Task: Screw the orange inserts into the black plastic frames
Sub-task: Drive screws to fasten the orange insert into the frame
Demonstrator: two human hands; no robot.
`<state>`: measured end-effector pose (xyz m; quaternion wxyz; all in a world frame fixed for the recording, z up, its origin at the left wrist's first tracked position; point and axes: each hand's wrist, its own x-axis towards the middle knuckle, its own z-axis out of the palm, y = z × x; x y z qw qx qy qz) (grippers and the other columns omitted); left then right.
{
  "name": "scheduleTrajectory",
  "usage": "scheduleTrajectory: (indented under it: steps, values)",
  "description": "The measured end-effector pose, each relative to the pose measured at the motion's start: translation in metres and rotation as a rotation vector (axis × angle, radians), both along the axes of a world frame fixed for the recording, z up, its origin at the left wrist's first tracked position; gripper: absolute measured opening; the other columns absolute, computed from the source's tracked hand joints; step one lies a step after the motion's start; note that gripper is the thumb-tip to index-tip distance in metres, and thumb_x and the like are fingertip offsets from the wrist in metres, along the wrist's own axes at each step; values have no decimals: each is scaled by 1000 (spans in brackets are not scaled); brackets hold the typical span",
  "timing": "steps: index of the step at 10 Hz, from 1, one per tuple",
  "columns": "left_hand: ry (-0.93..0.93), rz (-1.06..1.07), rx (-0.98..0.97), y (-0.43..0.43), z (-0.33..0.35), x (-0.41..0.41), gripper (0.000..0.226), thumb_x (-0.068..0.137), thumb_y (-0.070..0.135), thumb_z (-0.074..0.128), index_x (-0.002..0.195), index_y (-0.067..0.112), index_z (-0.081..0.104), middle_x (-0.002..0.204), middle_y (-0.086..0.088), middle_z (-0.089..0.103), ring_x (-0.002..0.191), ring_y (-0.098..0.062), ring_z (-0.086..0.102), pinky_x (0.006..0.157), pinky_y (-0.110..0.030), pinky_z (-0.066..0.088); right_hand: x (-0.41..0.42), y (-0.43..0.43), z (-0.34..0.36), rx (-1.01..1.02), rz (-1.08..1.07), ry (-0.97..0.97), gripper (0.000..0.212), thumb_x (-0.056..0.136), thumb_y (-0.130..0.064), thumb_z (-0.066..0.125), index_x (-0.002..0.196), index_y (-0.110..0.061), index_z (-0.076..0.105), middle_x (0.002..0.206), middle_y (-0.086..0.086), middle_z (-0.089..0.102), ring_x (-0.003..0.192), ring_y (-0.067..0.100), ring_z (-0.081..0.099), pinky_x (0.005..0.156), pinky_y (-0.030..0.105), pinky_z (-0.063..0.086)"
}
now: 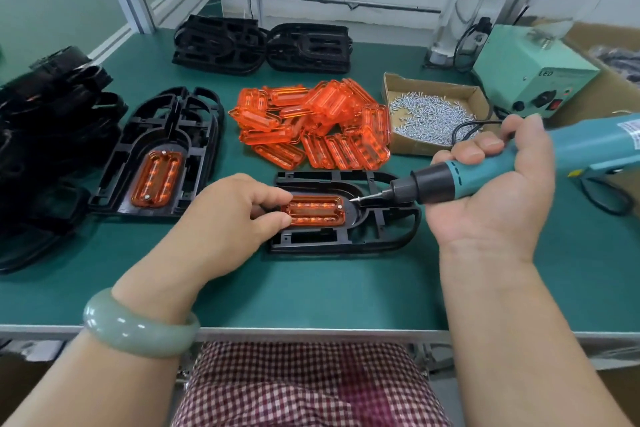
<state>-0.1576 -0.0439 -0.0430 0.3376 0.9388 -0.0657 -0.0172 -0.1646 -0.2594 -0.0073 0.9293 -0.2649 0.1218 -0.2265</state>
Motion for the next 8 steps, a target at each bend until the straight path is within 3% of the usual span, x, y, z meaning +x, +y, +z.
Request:
scheduleTrajectory:
  steps: [2, 3, 5, 8]
  values:
    - [10, -27, -35, -20, -1, 5, 33, 79, 25, 74, 112, 30, 69, 81, 20, 59, 78, 1, 58, 78, -20, 43, 13, 1, 0, 18, 10, -55, 18, 97, -25, 56, 80, -22, 48, 56, -9, 45, 45, 7, 42, 53, 20, 36]
    - [19, -45, 28, -25, -1, 11, 36, 77, 30, 75, 113, 32, 68, 76, 17, 56, 73, -4, 56, 68, -17, 39, 19, 6, 0, -3, 20, -40, 17, 97, -24, 56, 82, -21, 49, 56, -8, 46, 45, 7, 43, 54, 21, 37]
    - [120, -131, 34, -20, 0, 20, 42, 77, 34, 75, 117, 40, 63, 85, 17, 58, 74, -2, 53, 78, -23, 41, 30, 15, -4, -52, 75, -41, 17, 96, -23, 58, 83, -20, 48, 56, -6, 46, 44, 8, 43, 50, 21, 38]
    - [44, -147, 58, -21, -5, 14, 41, 71, 46, 76, 111, 40, 66, 81, 21, 48, 71, -1, 54, 71, -25, 42, 47, 24, -15, -115, 134, -9, 20, 96, -21, 59, 79, -20, 49, 56, -5, 46, 44, 9, 43, 51, 21, 37]
